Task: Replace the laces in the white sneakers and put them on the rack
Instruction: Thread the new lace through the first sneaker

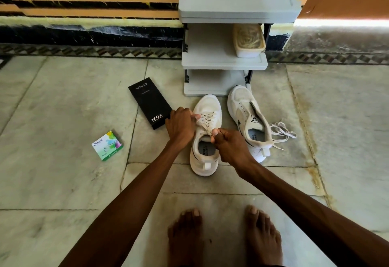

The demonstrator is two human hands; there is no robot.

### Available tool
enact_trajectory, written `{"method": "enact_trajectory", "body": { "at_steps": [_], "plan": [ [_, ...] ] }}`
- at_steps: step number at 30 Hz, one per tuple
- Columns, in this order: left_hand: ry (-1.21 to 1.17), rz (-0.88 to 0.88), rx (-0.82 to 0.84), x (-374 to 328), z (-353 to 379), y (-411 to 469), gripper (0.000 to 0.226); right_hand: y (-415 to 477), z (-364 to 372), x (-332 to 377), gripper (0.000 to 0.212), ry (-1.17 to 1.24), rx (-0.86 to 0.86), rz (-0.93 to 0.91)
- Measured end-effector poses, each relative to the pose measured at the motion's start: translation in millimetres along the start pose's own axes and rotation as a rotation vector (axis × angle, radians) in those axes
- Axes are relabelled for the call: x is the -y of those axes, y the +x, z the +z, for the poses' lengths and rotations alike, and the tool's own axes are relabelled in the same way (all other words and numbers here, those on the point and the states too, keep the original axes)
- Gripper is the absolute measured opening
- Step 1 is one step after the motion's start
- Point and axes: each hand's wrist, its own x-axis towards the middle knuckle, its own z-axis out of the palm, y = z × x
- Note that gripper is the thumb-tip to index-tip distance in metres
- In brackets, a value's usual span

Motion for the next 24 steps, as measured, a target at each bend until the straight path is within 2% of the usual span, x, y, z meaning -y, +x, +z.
{"method": "enact_trajectory", "body": {
  "at_steps": [4, 8, 11, 13, 16, 19, 24],
  "plan": [
    [-0.175, 0.046, 0.153, 13.6, -6.6, -5.0, 0.026, 4.5, -6.1, -3.2, 0.014, -0.324, 0.029, -0.106],
    [-0.315, 0.057, 0.292, 24.7, -9.9, -18.3, 0.022, 15.4, -7.1, -11.2, 0.049, -0.495, 0.053, -0.064],
    [-0.367, 0.071, 0.486, 28.3, -12.8, -30.7, 0.041, 26.2, -7.6, -12.1, 0.061, -0.659, 0.052, -0.045],
    [-0.381, 0.101, 0.55, 29.7, -10.6, -36.4, 0.053, 31.5, -7.2, -12.4, 0.066, -0.721, 0.099, -0.074],
    [-0.312, 0.129, 0.463, 27.4, -11.9, -31.2, 0.048, 44.6, -5.8, -9.2, 0.066, -0.765, 0.176, -0.129],
    [-0.255, 0.142, 0.396, 21.1, -21.0, -19.2, 0.044, 61.6, -6.6, -0.1, 0.061, -0.798, 0.171, -0.148],
    [-0.136, 0.178, 0.417, 15.4, -28.0, -4.9, 0.047, 79.1, -5.9, 9.5, 0.061, -0.807, 0.204, -0.149]
  ]
}}
